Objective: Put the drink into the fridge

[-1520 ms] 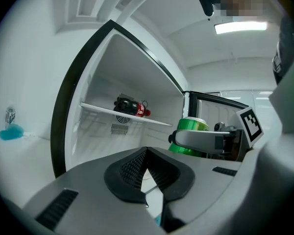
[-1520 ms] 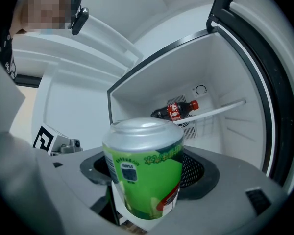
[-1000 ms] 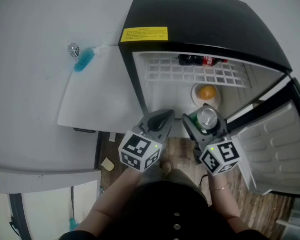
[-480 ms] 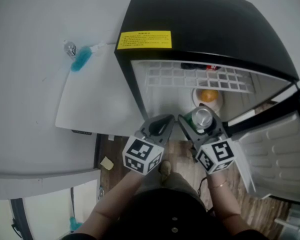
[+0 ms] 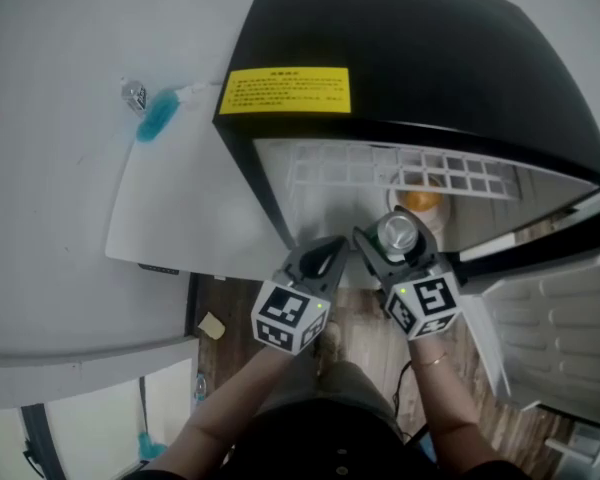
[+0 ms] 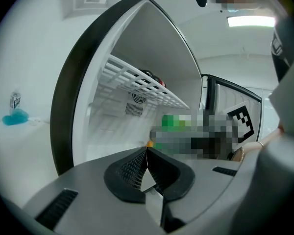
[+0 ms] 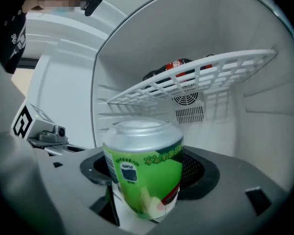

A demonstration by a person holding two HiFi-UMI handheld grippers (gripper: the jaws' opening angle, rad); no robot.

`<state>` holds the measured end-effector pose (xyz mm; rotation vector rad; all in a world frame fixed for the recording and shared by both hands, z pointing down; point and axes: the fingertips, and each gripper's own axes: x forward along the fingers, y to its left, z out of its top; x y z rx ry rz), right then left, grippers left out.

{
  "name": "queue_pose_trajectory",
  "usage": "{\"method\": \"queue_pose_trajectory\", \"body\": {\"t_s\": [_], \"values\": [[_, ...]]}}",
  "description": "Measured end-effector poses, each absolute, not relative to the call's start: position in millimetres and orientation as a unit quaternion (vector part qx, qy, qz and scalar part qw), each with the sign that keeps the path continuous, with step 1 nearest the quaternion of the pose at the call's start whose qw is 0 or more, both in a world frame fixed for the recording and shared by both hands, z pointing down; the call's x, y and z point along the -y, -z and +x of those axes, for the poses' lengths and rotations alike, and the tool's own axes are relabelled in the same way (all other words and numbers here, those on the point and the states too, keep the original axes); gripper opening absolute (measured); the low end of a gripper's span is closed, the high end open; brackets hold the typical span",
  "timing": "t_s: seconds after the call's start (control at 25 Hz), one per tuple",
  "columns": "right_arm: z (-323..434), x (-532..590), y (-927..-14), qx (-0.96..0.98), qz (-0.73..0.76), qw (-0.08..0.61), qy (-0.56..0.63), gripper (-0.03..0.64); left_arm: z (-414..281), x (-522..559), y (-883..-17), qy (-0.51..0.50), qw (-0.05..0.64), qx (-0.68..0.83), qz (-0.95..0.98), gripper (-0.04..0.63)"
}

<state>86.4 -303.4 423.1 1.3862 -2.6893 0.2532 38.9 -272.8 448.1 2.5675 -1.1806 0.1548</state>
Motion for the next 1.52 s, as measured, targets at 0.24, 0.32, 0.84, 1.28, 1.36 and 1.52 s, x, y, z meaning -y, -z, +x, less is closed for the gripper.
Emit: {"method": "queue_pose_trajectory", "body": {"t_s": [0.24, 0.32, 0.84, 1.28, 1.36, 1.52], "values": [[87, 321, -441, 0.875, 0.474, 0.049, -0.09, 0.35, 35, 276, -460, -0.051, 0.143, 0.437, 0.886, 0.006], [88, 327, -446, 0.871, 0.481, 0.046, -0.094, 0.35, 35, 277, -466, -0.056, 0.147, 0.44, 0.884, 0.006], [75, 353, -469, 0.874, 0.472, 0.079, -0.079, 0.35, 39, 280, -491, -0.076, 0.155, 0.437, 0.883, 0.006], [64, 374, -482, 0.873, 0.473, 0.087, -0.082, 0.35, 35, 282, -497, -0.088, 0.149, 0.436, 0.883, 0.006], [63, 378, -483, 0.873, 0.473, 0.087, -0.081, 0.35, 35, 283, -498, -0.091, 0.148, 0.435, 0.883, 0.006], [62, 387, -485, 0.873, 0.473, 0.091, -0.075, 0.35, 36, 286, -499, -0.093, 0.145, 0.434, 0.884, 0.006]]}}
